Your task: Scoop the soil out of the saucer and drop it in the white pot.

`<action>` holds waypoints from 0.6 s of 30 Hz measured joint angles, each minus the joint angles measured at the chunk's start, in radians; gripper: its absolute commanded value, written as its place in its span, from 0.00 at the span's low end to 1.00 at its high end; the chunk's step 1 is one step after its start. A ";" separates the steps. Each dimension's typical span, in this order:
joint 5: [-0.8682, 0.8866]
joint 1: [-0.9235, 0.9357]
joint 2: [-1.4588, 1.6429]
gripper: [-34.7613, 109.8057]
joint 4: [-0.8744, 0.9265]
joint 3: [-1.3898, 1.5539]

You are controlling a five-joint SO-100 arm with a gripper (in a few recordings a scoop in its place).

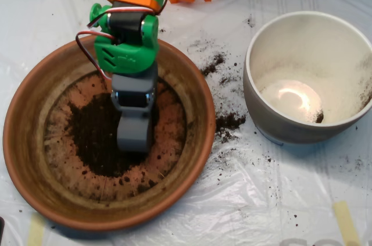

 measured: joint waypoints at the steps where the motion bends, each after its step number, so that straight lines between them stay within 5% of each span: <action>1: 0.003 0.000 0.000 0.37 0.000 0.000; 18: -0.026 0.003 -0.002 0.24 -0.023 -0.006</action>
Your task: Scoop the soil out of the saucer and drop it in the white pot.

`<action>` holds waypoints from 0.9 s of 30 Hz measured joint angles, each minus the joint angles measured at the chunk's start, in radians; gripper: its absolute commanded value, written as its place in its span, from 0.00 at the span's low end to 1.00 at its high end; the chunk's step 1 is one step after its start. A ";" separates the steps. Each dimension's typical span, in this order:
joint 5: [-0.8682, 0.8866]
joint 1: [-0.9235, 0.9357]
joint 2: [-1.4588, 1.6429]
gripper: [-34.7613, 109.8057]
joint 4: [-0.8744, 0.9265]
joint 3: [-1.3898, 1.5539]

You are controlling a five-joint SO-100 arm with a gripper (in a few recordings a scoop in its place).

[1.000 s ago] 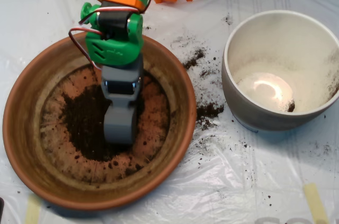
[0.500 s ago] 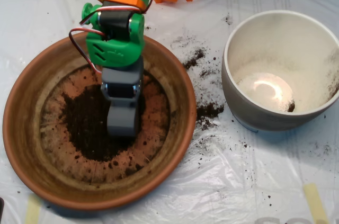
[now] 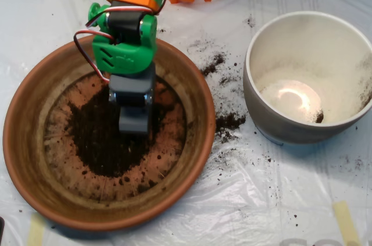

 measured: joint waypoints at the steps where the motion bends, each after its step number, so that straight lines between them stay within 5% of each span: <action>1: -0.005 0.000 0.000 0.24 0.009 0.000; 27: -0.008 -0.176 0.417 0.24 0.347 -0.137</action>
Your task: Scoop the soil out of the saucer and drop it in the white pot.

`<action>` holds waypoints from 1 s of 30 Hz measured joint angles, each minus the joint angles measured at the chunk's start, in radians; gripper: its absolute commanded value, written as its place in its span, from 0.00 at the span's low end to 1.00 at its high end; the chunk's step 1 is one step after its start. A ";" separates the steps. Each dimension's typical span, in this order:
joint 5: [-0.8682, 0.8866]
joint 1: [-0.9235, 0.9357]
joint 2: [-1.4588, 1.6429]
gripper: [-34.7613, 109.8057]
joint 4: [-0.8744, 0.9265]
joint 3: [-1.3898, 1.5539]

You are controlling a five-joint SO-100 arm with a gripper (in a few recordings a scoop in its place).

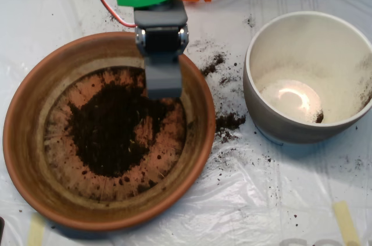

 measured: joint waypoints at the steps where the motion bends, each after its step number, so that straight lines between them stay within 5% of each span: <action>1: 0.000 -0.014 0.014 0.24 0.002 0.000; 19: 0.041 -0.344 -0.078 0.24 0.272 -0.503; 30: 0.034 -0.595 -0.163 0.24 0.278 -0.557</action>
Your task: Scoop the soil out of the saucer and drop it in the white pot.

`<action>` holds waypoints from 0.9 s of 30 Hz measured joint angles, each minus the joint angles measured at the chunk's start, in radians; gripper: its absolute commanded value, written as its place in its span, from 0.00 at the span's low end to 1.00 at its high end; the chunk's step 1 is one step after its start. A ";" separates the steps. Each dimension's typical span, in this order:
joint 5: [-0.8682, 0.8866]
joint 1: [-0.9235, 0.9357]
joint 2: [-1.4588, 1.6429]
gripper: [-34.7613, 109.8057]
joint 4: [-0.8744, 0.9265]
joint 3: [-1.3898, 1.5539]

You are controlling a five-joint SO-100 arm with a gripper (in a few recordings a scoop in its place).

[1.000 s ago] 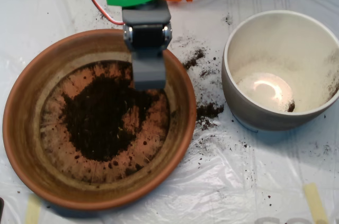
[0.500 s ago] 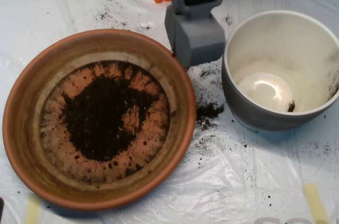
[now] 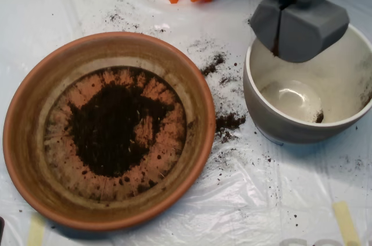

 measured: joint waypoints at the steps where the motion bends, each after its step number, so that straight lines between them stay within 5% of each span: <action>1: 0.000 -0.018 -0.002 0.25 0.000 0.000; 9: -0.005 -0.034 -0.002 0.47 -0.005 0.012; 27: -0.011 -0.021 0.020 0.47 -0.043 0.137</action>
